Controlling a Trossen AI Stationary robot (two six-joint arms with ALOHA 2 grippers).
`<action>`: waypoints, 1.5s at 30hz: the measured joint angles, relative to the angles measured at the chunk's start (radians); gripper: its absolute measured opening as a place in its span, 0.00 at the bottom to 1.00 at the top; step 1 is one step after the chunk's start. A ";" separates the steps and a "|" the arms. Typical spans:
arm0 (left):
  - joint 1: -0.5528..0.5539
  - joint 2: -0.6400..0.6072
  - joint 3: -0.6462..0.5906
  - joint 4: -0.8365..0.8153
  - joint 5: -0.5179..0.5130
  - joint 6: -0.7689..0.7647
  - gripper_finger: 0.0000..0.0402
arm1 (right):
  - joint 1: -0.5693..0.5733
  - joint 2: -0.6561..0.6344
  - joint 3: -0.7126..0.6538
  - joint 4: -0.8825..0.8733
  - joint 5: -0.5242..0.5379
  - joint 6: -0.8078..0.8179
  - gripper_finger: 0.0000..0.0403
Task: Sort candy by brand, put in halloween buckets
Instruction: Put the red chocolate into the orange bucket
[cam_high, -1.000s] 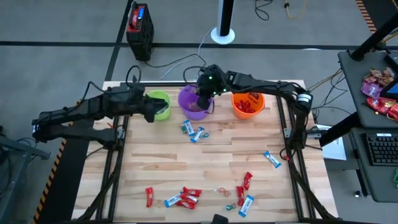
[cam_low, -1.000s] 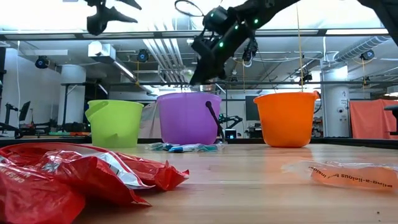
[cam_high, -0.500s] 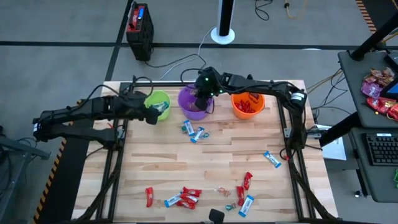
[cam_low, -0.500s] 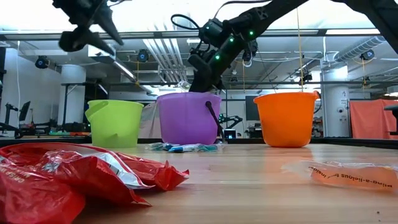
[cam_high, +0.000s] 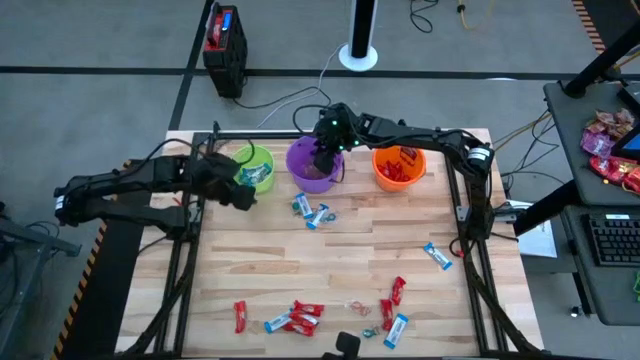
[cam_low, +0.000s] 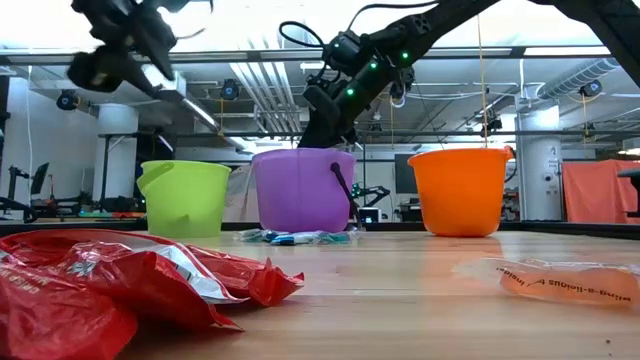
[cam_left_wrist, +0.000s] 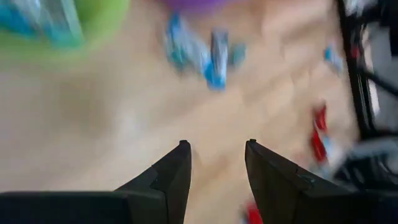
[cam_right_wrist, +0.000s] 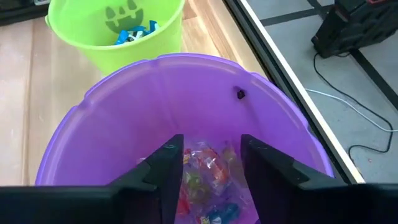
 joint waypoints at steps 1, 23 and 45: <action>-0.008 0.008 0.000 -0.015 0.055 -0.036 0.34 | 0.000 0.000 0.000 0.000 0.000 0.000 0.39; -0.996 0.500 0.013 0.135 0.027 -1.163 0.34 | 0.040 -0.005 0.185 -0.121 -0.008 0.098 0.41; -0.979 0.814 0.014 0.276 0.004 -1.064 0.32 | 0.157 -0.006 0.255 -0.272 0.004 0.158 0.41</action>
